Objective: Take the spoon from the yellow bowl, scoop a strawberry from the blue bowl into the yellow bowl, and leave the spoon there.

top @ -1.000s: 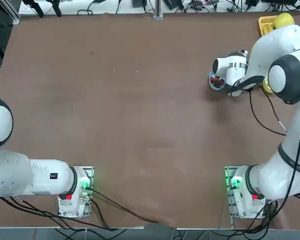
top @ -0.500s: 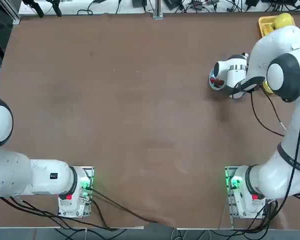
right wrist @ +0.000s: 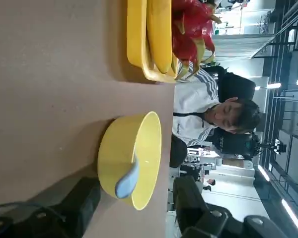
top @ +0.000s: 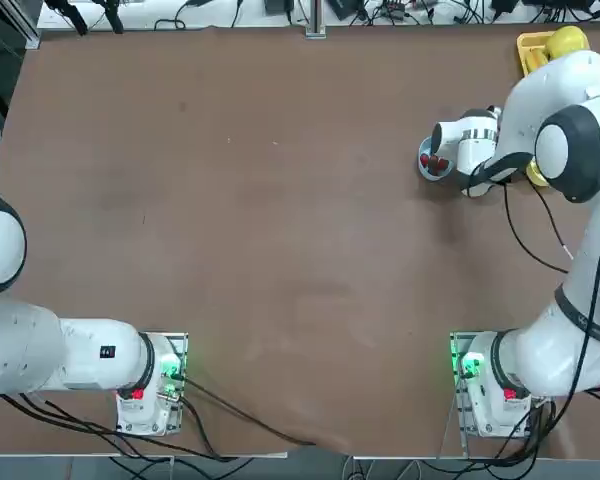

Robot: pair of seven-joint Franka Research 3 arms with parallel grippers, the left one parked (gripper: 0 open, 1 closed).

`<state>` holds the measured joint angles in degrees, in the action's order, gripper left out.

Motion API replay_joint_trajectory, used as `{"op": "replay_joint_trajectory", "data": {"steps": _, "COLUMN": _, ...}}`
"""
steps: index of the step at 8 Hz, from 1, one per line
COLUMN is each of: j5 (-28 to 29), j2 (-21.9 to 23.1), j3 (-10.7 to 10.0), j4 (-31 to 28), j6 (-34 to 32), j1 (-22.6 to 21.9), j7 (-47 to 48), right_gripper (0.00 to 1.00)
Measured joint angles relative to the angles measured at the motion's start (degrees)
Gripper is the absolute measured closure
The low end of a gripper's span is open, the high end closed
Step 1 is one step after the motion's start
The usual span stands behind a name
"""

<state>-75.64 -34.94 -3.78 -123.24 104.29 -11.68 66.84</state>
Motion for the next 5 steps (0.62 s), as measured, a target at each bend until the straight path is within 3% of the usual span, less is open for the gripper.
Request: {"op": "replay_joint_trajectory", "data": {"steps": 5, "j5": -0.04, "j2": -0.91, "j3": -0.29, "j4": 0.83, "j6": -1.04, "j1": 0.26, "j7": 0.01, "right_gripper": 0.19}}
